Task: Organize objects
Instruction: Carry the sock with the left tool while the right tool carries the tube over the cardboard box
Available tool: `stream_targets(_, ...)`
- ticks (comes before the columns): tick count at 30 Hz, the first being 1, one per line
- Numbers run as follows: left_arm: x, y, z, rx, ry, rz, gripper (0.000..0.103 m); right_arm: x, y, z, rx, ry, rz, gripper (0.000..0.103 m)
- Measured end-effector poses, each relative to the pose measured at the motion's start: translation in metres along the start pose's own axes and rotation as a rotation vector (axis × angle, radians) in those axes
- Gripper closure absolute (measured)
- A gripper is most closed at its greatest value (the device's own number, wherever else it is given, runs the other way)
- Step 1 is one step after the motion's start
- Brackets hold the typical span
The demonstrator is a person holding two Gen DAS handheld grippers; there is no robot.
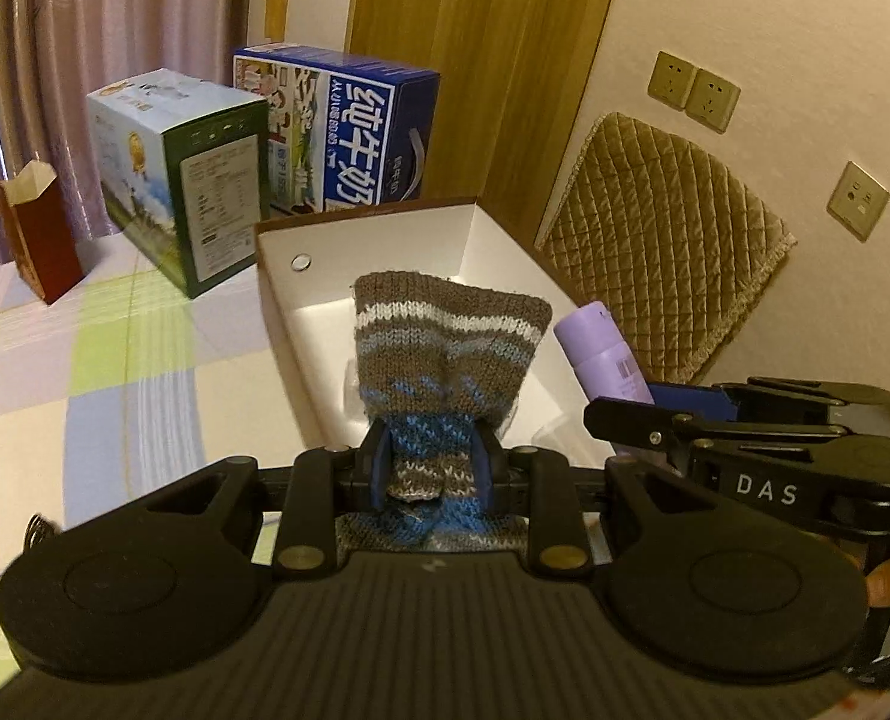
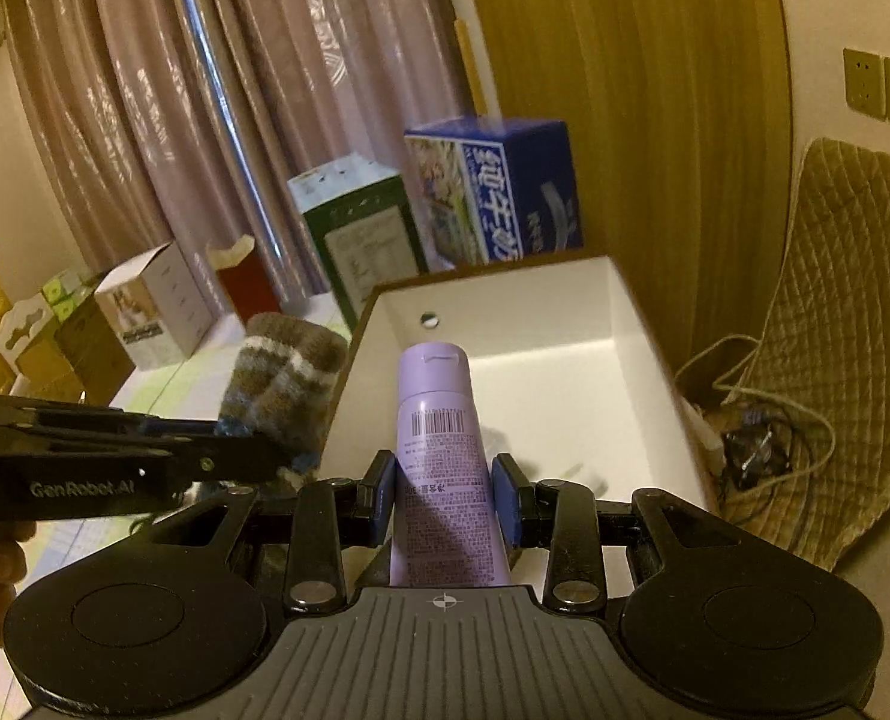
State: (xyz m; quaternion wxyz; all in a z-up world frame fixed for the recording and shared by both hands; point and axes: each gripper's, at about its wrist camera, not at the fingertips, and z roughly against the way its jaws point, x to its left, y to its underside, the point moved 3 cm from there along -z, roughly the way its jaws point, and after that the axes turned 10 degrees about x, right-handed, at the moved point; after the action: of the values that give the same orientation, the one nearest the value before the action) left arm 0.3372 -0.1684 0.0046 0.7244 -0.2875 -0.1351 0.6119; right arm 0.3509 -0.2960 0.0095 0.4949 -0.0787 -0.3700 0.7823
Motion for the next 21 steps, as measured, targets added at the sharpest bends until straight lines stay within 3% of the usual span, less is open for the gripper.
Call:
stream_targets(15,0.002,-0.075,-0.086,0.081,-0.09,0.015,0.079,-0.053,-0.051,-0.071,0.081,-0.004,-0.054,0.071)
stream_targets(21,0.011,-0.107,-0.116,0.077,-0.118,0.031,0.078,-0.067,-0.07,-0.103,0.106,0.022,-0.054,0.071)
